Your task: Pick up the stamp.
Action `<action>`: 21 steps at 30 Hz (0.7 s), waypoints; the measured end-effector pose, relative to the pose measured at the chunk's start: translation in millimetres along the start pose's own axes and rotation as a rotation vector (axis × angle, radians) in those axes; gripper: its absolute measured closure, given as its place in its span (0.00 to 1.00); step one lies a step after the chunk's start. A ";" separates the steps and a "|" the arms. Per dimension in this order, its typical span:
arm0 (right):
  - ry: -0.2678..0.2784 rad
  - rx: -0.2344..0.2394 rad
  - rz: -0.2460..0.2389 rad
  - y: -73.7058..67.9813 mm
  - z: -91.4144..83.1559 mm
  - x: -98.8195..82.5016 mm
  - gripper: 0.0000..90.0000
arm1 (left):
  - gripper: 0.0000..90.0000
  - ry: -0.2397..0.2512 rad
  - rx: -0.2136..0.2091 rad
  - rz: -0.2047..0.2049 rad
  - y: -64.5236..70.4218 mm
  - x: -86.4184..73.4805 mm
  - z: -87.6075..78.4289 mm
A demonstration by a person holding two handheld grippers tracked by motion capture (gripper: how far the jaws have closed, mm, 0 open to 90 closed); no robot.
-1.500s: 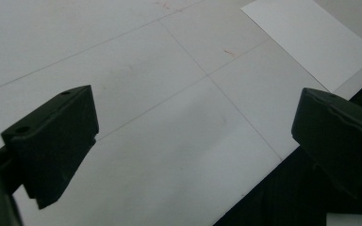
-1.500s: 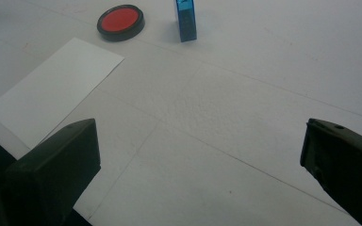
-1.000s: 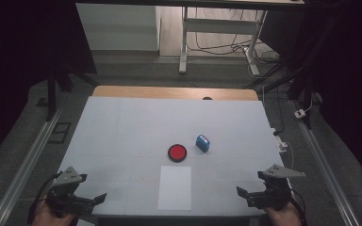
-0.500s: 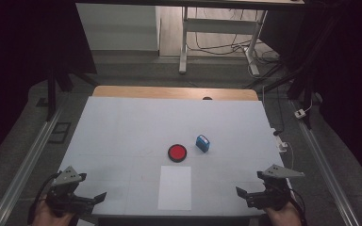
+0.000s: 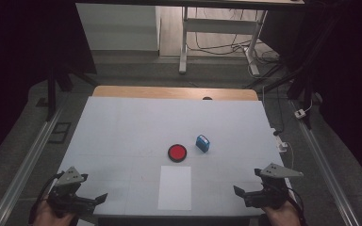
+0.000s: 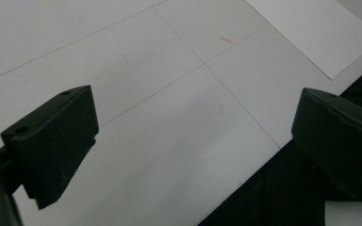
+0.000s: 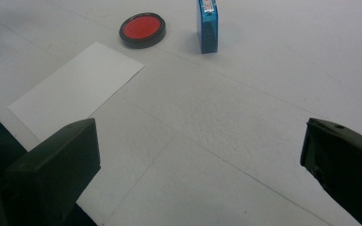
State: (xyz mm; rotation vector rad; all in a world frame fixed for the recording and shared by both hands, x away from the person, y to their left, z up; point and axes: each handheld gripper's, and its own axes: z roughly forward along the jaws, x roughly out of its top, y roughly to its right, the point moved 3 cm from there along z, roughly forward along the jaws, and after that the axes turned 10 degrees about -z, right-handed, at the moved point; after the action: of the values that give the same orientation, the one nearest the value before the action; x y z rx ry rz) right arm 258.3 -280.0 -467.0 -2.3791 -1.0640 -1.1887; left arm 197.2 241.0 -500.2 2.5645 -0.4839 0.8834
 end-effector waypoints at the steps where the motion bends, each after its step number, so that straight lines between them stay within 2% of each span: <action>1: 0.005 0.001 -0.006 -0.4 0.6 0.7 0.00 | 0.02 -0.001 0.000 0.000 0.0 0.0 0.1; 9: 0.020 0.007 -0.051 -3.4 6.3 5.7 0.00 | 0.02 -0.002 0.004 0.007 0.3 0.0 0.2; 11: 0.021 0.024 -0.059 -4.3 9.2 7.8 0.00 | 0.02 -0.001 0.004 0.007 0.4 0.0 0.2; 16: 0.021 0.035 -0.059 -5.0 13.5 10.4 0.00 | 0.02 -0.001 0.006 0.010 0.6 -0.1 0.1; 21: 0.027 0.067 -0.058 -7.2 21.1 14.5 0.00 | 0.02 0.000 0.007 0.013 1.1 -0.3 0.1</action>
State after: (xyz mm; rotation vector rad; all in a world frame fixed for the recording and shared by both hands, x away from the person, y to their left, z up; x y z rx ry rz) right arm 270.9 -256.8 -469.4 -2.2899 -1.1531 -1.1815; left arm 196.6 240.1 -500.2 2.5701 -0.4988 0.8910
